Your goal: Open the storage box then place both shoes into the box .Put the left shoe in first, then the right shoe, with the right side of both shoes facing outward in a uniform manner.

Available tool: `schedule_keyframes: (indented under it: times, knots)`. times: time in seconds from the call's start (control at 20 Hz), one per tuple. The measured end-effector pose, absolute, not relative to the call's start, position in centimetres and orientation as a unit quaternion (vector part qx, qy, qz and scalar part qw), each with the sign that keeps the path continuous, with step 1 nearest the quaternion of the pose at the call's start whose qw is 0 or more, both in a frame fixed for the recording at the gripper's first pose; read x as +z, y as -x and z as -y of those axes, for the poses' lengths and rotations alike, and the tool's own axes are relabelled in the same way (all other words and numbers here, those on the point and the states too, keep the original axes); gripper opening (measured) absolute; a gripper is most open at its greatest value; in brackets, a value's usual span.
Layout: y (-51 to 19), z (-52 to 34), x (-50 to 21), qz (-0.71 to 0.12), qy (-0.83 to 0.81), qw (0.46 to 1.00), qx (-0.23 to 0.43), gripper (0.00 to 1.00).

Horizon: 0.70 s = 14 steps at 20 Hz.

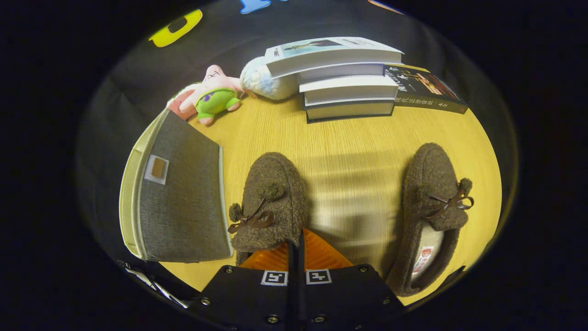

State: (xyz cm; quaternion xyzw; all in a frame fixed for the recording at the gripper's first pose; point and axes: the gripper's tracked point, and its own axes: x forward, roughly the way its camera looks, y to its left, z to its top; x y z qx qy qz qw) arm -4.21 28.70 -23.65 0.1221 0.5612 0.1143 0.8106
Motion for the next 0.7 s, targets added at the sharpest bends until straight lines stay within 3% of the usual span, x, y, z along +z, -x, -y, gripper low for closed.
schedule_keyframes:
  times: [0.25, 0.7]
  knots:
    - [3.7, -28.8, -18.0, -0.541, -0.145, 0.818, 0.128, 0.00]
    - [1.6, -35.1, -7.8, -0.494, -0.172, 0.825, 0.215, 0.00]
